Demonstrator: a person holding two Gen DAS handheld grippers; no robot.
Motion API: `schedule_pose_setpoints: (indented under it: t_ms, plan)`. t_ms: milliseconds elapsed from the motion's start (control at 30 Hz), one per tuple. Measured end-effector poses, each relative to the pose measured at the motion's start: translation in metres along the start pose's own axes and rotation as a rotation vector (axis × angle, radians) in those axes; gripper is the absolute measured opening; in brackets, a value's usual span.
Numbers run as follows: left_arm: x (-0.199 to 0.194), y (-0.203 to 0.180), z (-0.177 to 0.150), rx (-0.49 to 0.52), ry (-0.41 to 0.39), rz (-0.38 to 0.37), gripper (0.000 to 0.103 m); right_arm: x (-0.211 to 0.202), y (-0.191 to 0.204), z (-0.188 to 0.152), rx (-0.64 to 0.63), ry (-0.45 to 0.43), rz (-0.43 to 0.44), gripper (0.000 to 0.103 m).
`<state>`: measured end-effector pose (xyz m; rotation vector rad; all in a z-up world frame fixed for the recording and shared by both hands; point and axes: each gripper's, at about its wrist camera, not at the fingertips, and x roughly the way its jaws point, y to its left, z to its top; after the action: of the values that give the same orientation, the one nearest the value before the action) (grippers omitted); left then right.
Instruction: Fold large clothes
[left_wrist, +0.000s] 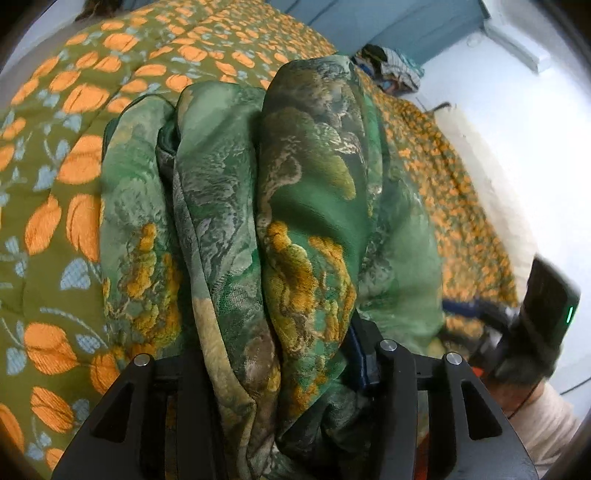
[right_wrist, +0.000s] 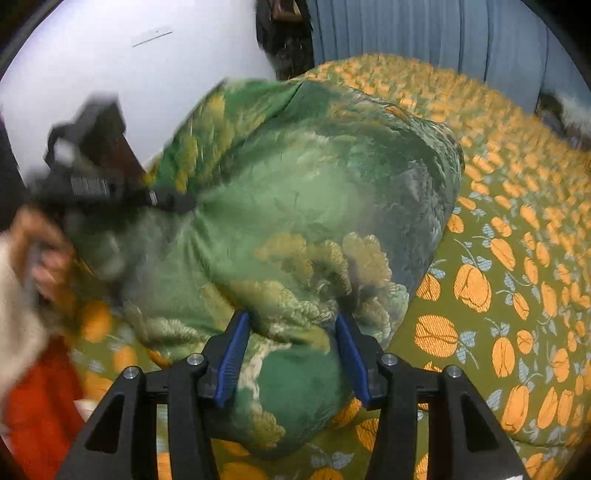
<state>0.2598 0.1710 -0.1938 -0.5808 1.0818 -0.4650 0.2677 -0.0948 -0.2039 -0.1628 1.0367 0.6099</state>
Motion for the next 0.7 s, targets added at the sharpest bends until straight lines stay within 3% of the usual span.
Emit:
schedule_pose_setpoints:
  t_ms: [133,233,300,367,500,600,700]
  plan:
    - [-0.003,0.007,-0.005,-0.021,-0.008,-0.034,0.047,-0.008,-0.006,0.061,0.058,-0.037,0.022,0.05]
    - [-0.001,0.008,-0.003,-0.027,-0.009,-0.039,0.047,0.018,0.006,0.108,0.063,-0.045,0.065,0.05]
    - [0.0,0.007,-0.003,-0.023,-0.011,-0.036,0.047,0.051,0.023,0.133,0.056,-0.018,0.141,0.05]
    - [0.0,0.007,-0.005,-0.027,-0.014,-0.034,0.047,0.083,0.041,0.144,0.052,0.02,0.155,0.05]
    - [0.005,0.025,-0.01,-0.075,-0.006,-0.032,0.045,0.161,0.059,0.139,0.017,0.152,0.021,0.049]
    - [0.008,0.028,-0.008,-0.085,-0.008,-0.049,0.045,0.168,0.059,0.137,0.004,0.158,-0.007,0.047]
    - [0.006,0.028,-0.008,-0.063,-0.003,-0.054,0.045,0.146,0.049,0.138,0.041,0.124,0.048,0.047]
